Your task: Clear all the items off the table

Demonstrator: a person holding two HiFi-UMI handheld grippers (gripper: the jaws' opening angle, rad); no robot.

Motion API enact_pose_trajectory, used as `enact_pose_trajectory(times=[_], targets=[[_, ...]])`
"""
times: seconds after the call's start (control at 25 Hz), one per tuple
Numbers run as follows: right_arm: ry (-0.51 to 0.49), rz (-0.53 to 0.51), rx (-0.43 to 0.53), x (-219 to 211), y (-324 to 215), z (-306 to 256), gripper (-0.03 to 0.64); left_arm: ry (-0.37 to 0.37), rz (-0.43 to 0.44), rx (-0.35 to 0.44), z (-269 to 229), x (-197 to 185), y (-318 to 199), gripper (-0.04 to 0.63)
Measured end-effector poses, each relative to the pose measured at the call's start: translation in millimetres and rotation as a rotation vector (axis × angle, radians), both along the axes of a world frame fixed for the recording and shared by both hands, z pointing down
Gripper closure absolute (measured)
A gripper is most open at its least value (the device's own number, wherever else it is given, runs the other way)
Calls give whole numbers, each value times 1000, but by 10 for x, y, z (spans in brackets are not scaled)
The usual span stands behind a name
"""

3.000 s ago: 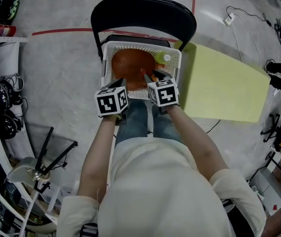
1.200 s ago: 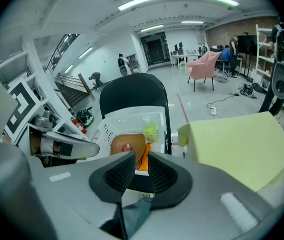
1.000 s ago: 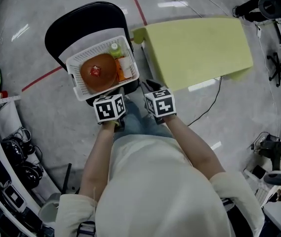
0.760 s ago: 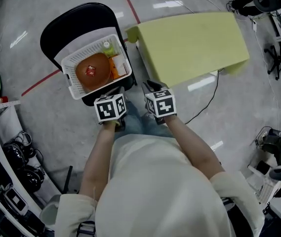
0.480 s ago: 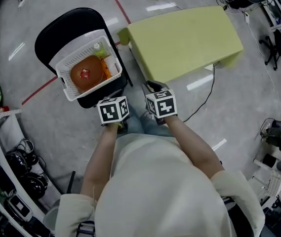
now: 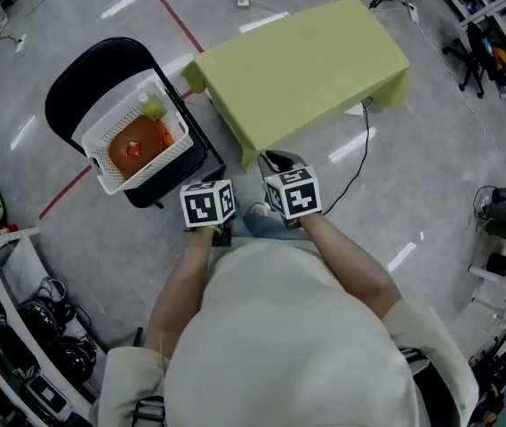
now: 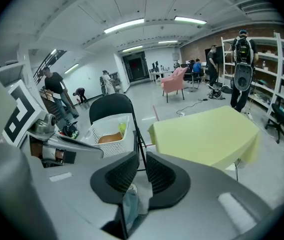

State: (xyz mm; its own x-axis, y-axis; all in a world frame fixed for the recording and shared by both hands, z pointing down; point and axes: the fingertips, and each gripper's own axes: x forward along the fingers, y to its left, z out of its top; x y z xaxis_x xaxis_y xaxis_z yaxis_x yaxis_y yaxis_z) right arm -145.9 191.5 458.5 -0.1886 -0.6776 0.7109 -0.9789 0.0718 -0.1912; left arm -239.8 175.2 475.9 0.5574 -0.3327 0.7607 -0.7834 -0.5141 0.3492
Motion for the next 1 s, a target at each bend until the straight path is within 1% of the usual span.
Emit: enact_pose_trajectory(times=[0.2, 0.44, 0.72, 1.0], targets=[[13, 29, 26, 192, 240, -78, 569, 10, 41, 31, -113, 188, 139, 586], [32, 85, 75, 458, 409, -218, 586, 27, 88, 67, -231, 415, 250, 586], [38, 159, 125, 735, 539, -355, 603, 31, 112, 98, -353, 573, 274, 586], [42, 186, 155, 863, 569, -411, 617, 36, 113, 111, -401, 636, 285, 586]])
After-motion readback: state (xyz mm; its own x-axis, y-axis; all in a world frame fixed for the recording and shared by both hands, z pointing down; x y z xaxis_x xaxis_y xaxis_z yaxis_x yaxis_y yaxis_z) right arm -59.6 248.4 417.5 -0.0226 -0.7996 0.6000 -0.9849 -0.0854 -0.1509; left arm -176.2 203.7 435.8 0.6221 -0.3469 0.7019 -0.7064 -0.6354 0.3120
